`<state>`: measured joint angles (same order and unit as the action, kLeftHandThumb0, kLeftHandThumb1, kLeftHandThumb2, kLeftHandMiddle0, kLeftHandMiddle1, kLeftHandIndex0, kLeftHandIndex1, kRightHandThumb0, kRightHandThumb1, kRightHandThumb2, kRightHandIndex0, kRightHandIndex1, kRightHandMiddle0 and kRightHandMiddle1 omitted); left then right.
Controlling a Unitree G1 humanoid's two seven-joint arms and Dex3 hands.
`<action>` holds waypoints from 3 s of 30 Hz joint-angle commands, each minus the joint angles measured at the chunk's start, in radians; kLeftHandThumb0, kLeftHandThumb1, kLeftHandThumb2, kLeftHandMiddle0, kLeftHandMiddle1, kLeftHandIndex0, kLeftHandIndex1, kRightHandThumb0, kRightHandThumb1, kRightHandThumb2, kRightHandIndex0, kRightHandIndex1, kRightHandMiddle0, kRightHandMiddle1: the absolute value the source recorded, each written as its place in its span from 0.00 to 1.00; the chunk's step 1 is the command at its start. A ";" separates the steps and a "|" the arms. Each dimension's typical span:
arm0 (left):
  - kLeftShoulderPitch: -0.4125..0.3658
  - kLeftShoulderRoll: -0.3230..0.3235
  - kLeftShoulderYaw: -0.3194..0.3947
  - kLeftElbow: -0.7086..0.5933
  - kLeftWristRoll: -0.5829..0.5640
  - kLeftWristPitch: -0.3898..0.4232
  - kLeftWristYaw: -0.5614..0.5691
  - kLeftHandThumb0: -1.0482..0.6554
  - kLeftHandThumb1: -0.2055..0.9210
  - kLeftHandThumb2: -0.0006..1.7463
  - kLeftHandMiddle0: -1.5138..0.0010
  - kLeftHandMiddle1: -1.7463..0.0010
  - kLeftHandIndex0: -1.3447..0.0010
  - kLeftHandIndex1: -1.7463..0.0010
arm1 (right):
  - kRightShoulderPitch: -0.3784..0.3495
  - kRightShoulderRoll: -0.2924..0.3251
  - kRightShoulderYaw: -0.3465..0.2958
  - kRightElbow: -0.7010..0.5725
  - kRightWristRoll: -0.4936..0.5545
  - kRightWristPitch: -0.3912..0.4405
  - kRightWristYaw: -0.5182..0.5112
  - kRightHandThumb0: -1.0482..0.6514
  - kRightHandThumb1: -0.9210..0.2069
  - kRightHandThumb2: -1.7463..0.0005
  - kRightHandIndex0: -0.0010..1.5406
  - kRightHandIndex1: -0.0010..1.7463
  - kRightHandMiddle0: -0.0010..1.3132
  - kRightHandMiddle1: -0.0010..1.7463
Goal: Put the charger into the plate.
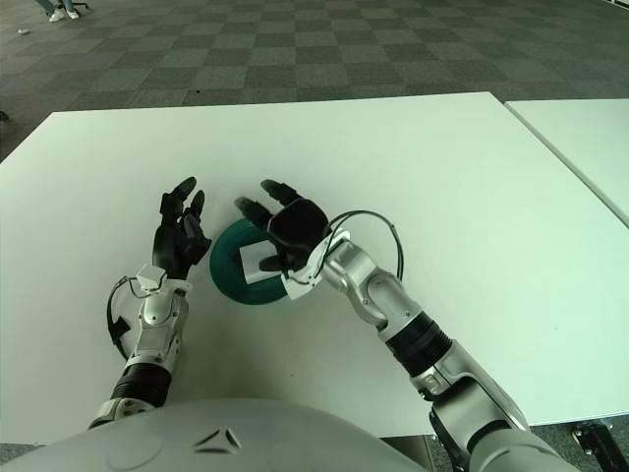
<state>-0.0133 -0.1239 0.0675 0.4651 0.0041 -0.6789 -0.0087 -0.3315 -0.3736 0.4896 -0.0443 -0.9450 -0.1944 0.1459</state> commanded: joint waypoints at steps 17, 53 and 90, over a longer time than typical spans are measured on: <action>0.195 -0.071 0.011 0.114 -0.073 0.011 -0.017 0.10 1.00 0.56 0.76 0.99 1.00 0.46 | 0.100 0.188 -0.442 0.344 1.007 -0.084 0.251 0.07 0.00 0.48 0.15 0.02 0.00 0.28; 0.274 -0.015 0.034 0.031 -0.140 0.078 -0.111 0.12 1.00 0.58 0.76 1.00 1.00 0.53 | 0.205 0.304 -0.570 0.745 1.107 -0.278 0.237 0.04 0.00 0.49 0.12 0.01 0.00 0.34; 0.288 0.043 0.075 0.010 -0.104 0.061 -0.116 0.09 1.00 0.57 0.74 0.99 1.00 0.50 | 0.140 0.566 -0.680 1.165 1.063 -0.578 -0.062 0.06 0.00 0.61 0.07 0.00 0.00 0.22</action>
<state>0.0988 -0.0927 0.1090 0.3376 -0.1066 -0.6021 -0.1537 -0.3759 0.0379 -0.1631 0.9383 0.0618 -0.7122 0.1090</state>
